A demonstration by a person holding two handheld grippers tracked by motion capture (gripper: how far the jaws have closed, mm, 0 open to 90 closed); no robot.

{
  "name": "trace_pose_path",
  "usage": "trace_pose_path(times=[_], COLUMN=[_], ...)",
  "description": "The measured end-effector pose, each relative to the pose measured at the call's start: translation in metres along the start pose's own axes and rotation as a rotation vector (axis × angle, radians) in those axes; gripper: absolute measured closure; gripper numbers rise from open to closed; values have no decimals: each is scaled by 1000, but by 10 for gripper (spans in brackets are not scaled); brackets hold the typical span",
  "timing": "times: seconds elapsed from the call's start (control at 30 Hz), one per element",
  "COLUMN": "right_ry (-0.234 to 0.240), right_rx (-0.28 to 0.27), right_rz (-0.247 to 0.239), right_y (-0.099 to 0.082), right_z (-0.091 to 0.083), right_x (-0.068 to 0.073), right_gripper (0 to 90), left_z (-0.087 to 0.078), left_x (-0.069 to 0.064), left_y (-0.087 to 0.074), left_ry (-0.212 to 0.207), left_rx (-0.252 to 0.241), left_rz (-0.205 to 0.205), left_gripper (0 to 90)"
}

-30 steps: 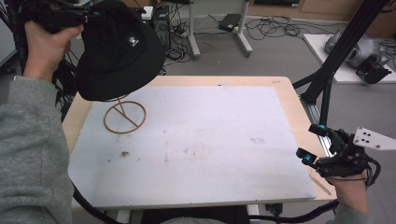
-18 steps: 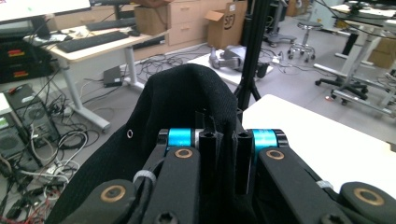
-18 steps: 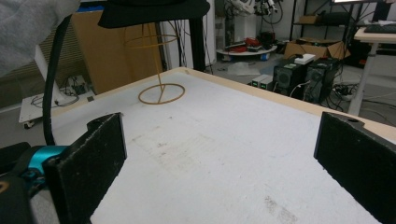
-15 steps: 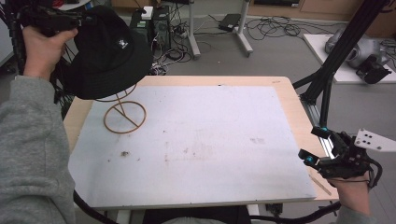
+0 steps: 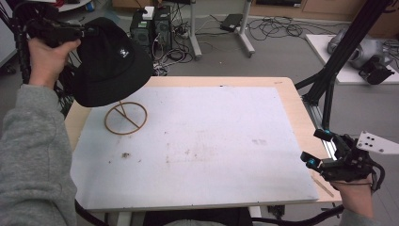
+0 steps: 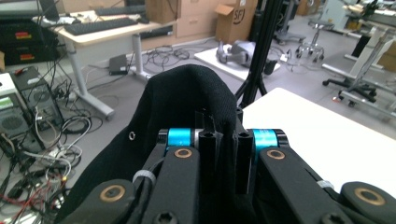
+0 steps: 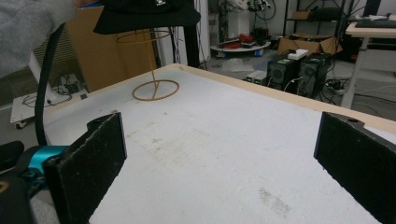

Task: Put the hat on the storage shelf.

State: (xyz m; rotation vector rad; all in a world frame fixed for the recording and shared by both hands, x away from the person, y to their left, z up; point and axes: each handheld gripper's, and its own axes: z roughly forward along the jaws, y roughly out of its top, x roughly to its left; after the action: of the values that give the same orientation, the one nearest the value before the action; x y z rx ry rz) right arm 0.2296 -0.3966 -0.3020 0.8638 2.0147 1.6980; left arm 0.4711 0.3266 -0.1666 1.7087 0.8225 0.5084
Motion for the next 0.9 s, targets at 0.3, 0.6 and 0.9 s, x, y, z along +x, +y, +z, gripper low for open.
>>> trace_pose_path(times=[0.3, 0.6, 0.9], right_ry=[11, 20, 22], right_rx=[13, 22, 9], right_rz=[-3, -4, -5], right_y=[-1, 0, 1], right_z=[7, 13, 12], right_x=[1, 1, 1], right_gripper=[15, 15, 15], left_z=[6, 10, 3], left_x=[4, 2, 1], left_y=[-26, -33, -32], left_ry=[0, -4, -3], left_rx=[24, 26, -18], left_rz=[-26, -29, -72], left_gripper=[846, 837, 582])
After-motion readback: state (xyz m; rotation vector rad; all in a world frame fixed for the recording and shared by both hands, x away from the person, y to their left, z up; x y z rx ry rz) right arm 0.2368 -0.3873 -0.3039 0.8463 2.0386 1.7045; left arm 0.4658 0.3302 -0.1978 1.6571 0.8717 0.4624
